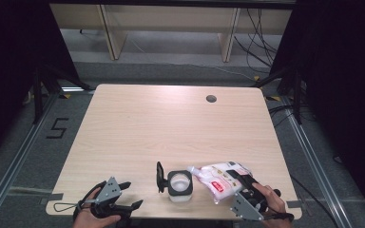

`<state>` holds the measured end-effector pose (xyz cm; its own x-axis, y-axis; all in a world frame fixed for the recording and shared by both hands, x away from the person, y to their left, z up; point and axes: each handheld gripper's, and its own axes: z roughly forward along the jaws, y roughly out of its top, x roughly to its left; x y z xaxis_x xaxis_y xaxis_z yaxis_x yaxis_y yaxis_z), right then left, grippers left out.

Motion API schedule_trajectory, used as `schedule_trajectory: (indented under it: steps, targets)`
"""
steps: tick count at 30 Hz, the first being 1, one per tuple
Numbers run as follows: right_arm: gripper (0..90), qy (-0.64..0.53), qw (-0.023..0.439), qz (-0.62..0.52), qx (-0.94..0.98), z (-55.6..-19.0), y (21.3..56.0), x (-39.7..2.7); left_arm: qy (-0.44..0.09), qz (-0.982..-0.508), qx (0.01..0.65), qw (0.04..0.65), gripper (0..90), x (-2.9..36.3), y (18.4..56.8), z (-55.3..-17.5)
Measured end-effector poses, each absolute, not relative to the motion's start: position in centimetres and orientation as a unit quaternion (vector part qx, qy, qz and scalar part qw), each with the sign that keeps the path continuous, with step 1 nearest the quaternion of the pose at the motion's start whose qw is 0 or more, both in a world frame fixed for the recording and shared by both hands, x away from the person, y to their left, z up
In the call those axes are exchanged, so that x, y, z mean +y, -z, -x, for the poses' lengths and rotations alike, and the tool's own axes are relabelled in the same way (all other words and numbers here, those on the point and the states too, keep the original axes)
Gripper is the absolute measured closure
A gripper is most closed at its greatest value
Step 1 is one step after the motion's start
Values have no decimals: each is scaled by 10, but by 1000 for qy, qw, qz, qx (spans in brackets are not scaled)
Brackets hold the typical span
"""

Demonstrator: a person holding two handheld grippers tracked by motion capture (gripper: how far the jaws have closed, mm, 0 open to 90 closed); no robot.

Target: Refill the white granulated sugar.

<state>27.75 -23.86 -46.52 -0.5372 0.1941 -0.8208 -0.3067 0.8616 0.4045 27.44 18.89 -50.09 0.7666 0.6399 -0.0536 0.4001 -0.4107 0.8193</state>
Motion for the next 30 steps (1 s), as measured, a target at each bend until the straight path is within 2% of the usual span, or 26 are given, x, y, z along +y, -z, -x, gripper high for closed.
schedule_trajectory:
  steps: [3,10,15,24,27,28,30]
  targets:
    - [656,-300,445,-11,844,-283,470,-242,-135,-830,312,443,245,189,501,-274]
    - [658,-366,408,-69,834,-301,475,-256,-142,-835,300,440,245,190,500,-276]
    - [659,-399,379,-123,826,-310,481,-270,-139,-829,315,441,246,189,500,-274]
    - [663,-452,341,-203,799,-321,486,-289,-138,-823,317,450,246,189,500,-274]
    - [662,-465,315,-240,792,-321,487,-294,-144,-832,311,436,246,191,499,-275]
    - [662,-468,331,-233,785,-322,487,-296,-141,-829,314,441,246,191,500,-274]
    - [661,-472,328,-239,783,-322,487,-299,-138,-823,319,449,246,189,501,-273]
